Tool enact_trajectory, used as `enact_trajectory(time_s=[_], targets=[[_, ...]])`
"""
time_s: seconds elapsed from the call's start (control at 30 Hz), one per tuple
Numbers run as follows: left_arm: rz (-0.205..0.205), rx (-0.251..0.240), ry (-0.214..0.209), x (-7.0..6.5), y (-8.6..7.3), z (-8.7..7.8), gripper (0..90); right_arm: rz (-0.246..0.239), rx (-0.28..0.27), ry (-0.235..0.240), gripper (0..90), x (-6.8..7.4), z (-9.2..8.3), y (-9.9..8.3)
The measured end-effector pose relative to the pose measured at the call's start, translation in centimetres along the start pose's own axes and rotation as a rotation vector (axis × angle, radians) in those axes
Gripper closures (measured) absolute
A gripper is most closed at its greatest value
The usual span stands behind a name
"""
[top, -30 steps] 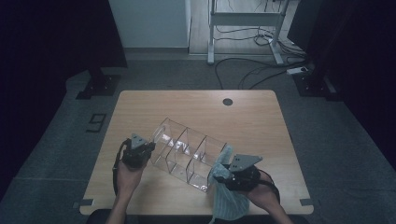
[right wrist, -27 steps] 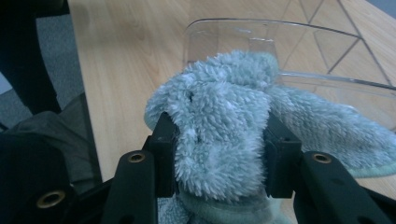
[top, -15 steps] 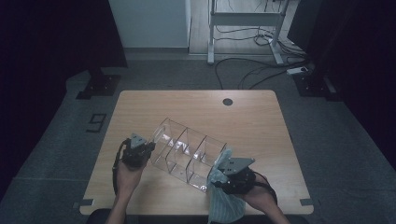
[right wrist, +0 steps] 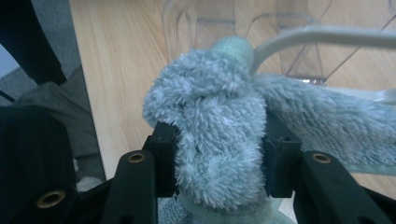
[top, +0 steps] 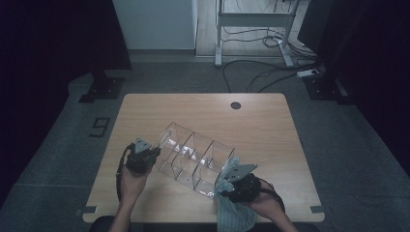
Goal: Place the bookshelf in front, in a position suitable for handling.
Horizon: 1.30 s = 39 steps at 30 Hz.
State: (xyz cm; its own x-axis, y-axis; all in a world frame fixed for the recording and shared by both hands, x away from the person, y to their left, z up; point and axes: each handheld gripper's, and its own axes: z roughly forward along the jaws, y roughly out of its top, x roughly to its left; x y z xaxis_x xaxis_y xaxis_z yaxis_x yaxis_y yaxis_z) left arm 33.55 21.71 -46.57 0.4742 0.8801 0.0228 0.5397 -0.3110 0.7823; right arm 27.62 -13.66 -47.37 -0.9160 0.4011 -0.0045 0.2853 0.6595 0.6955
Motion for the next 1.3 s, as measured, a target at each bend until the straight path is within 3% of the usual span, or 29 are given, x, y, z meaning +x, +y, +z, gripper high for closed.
enact_trajectory(time_s=[0.43, 1.3], targets=[[0.037, 0.009, -0.008, 0.1, 0.1, 0.0, 86.5, 0.009, -0.001, -0.009, 55.2, -0.9, 0.0, -0.4], [0.034, 0.010, -0.027, 0.4, 0.1, 0.1, 86.4, 0.121, -0.027, -0.164, 55.1, -6.4, -0.1, -1.1]])
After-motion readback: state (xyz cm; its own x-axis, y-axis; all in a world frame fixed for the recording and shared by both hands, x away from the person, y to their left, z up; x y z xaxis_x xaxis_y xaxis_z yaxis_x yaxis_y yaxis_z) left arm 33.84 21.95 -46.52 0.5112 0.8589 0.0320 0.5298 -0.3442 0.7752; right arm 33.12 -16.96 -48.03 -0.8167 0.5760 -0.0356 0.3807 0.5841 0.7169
